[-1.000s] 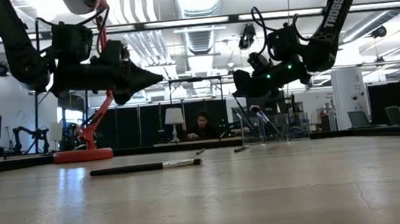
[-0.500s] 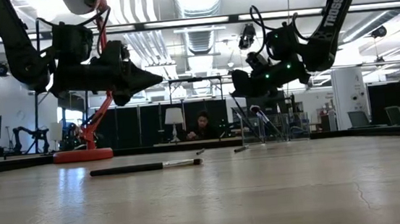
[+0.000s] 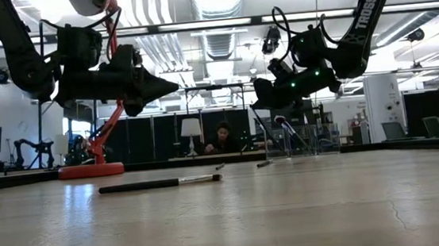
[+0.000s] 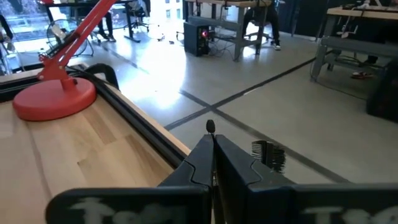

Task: Put items in baskets/containers
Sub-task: Put the eyeshadow brush into the transparent organizer, then put the eyebrow brush into the transparent organizer

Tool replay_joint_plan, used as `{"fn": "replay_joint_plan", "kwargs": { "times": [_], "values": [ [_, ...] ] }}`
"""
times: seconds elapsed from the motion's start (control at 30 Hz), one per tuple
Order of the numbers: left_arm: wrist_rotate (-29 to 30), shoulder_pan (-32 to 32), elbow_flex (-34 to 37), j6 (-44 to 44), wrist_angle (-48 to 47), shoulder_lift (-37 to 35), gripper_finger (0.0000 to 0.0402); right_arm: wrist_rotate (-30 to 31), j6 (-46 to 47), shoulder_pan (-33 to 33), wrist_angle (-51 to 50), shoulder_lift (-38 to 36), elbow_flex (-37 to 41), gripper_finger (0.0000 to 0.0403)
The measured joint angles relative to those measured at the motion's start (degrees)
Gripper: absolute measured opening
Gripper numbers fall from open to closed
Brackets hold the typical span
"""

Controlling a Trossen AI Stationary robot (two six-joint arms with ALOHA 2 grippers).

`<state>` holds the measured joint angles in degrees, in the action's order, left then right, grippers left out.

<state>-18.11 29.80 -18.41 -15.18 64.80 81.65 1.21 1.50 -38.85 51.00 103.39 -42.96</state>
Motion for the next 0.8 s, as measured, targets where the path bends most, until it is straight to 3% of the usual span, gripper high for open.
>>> {"fn": "replay_joint_plan", "kwargs": {
  "times": [0.47, 0.63, 0.8],
  "values": [
    [0.0, 0.0, 0.0, 0.01, -0.29, 0.0, 0.0, -0.16, 1.52, 0.37, -0.56, 0.0, 0.0, 0.0008],
    [0.0, 0.0, 0.0, 0.09, -0.39, 0.0, 0.0, 1.87, 3.12, 0.37, -3.77, -1.33, 0.04, 0.0009],
    [-0.01, 0.0, 0.0, 0.2, -0.52, 0.0, 0.0, 3.32, 2.72, 0.35, -12.39, -7.19, -0.04, 0.0019]
  ]
}}
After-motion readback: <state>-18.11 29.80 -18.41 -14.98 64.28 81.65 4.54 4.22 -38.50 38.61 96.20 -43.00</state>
